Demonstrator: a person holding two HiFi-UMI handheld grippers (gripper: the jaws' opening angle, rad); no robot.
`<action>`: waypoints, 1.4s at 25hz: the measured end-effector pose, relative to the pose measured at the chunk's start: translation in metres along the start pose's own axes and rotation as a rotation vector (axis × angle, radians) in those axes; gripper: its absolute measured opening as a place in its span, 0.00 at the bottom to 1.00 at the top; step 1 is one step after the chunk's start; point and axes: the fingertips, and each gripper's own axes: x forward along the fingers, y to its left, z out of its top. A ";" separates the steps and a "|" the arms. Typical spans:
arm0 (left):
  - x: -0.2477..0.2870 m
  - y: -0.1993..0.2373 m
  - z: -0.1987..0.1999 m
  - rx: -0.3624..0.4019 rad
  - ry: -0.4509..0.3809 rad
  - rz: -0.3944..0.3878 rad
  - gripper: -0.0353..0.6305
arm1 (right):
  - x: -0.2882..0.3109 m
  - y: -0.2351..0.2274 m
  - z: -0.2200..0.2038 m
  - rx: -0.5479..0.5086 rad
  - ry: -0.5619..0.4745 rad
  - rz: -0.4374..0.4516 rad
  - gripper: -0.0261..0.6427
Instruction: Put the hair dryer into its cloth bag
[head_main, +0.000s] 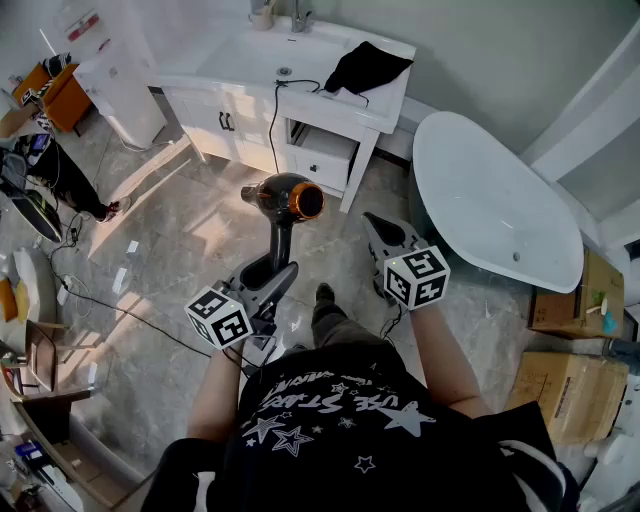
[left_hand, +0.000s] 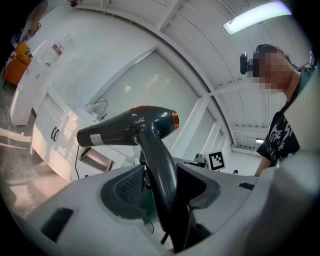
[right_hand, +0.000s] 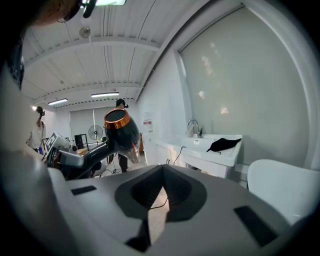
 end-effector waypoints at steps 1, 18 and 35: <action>-0.001 -0.002 -0.001 0.000 -0.001 -0.002 0.36 | -0.002 0.000 -0.001 0.001 -0.003 -0.002 0.05; -0.023 -0.025 -0.011 -0.004 -0.024 -0.033 0.36 | -0.014 0.019 -0.018 0.022 0.014 -0.006 0.05; 0.034 0.065 0.032 0.032 0.080 -0.039 0.36 | 0.079 -0.075 0.006 0.129 -0.021 -0.121 0.05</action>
